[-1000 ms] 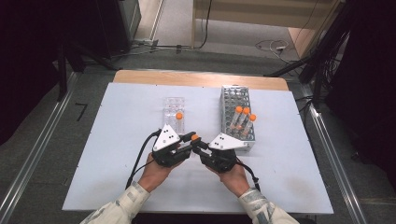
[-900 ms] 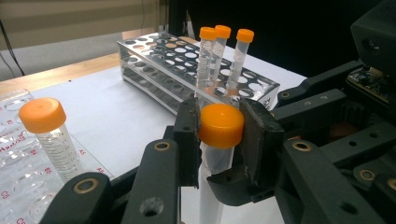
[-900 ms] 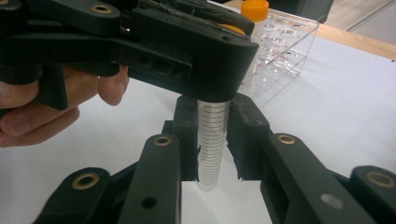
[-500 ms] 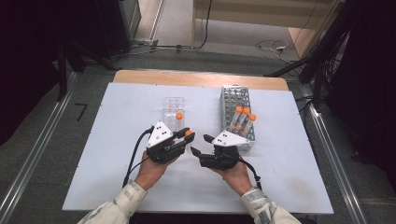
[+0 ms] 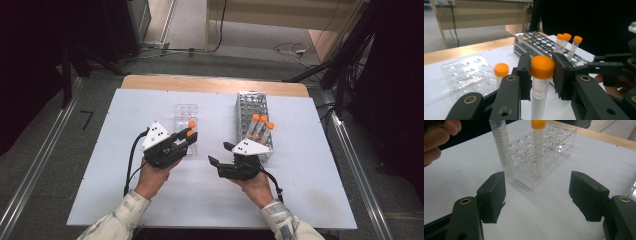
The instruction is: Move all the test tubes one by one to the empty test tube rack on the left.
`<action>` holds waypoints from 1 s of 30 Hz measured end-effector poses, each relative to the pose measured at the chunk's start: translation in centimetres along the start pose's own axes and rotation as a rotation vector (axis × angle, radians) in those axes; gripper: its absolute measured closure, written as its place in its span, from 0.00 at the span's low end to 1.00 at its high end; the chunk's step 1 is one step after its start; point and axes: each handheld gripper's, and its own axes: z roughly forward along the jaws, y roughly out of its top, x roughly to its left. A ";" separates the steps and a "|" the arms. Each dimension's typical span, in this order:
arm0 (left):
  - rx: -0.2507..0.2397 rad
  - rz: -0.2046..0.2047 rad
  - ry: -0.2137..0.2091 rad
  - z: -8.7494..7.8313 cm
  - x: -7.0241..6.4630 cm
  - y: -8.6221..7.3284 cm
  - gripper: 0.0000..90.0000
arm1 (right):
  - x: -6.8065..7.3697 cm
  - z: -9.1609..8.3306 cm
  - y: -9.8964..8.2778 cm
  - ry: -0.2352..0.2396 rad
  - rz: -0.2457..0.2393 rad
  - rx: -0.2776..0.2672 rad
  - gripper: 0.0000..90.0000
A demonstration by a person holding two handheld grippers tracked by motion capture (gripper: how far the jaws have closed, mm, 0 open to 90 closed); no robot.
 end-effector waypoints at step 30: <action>-0.064 -0.026 0.139 0.9 4.0 2.5 0.77 | -0.2 0.0 -0.1 -0.002 0.001 0.000 0.32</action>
